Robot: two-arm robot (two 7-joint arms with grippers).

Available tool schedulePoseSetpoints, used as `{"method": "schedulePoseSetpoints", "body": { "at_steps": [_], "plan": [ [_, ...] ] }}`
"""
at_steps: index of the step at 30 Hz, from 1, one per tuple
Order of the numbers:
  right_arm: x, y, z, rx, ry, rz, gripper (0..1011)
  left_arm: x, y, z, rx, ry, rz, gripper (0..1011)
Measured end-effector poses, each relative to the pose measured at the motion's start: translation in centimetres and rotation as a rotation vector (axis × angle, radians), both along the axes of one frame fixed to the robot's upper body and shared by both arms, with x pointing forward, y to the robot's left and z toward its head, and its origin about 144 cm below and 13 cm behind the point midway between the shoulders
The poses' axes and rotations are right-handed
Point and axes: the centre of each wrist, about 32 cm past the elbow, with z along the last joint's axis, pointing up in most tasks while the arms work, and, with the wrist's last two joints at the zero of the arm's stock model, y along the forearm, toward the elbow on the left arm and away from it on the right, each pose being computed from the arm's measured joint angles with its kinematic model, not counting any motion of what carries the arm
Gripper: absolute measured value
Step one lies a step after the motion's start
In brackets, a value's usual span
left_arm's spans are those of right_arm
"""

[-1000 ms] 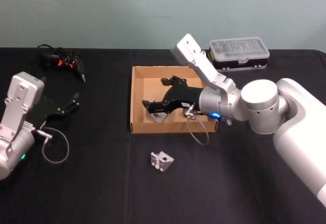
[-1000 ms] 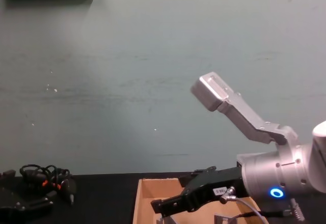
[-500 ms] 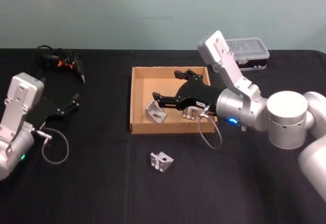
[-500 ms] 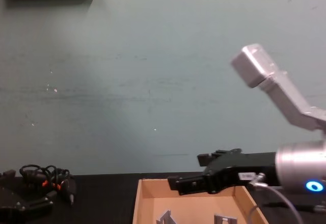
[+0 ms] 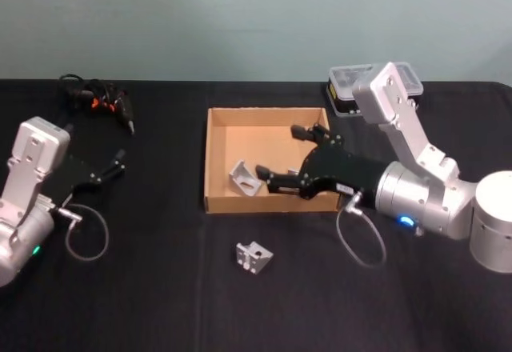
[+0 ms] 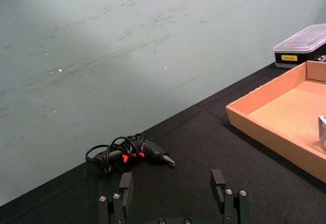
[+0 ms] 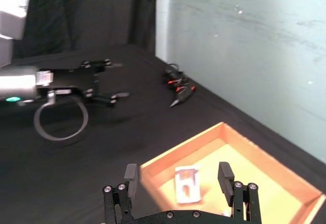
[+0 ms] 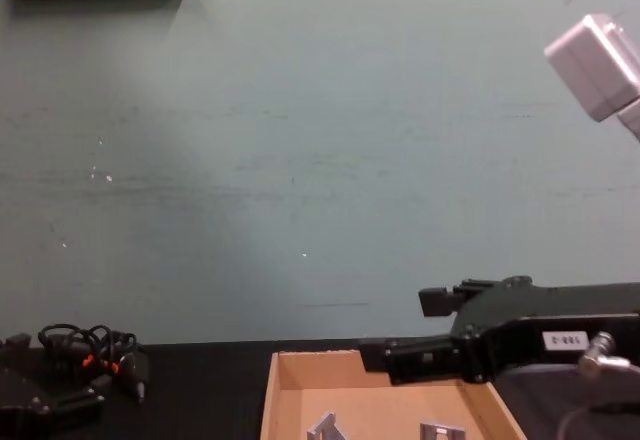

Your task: Use one hand to pick up the angle iron from the table and place it into the box.

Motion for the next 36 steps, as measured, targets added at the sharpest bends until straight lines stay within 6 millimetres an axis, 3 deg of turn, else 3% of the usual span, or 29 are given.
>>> {"method": "schedulePoseSetpoints", "body": {
  "at_steps": [14, 36],
  "plan": [
    [-2.0, 1.3, -0.3, -0.074, 0.173, 0.1, 1004, 0.0, 0.0, 0.0, 0.0, 0.0, 0.0, 1000],
    [-0.6, 3.7, -2.8, -0.214, 0.325, 0.112, 1004, 0.0, 0.0, 0.0, 0.0, 0.0, 0.0, 1000]
  ]
}}
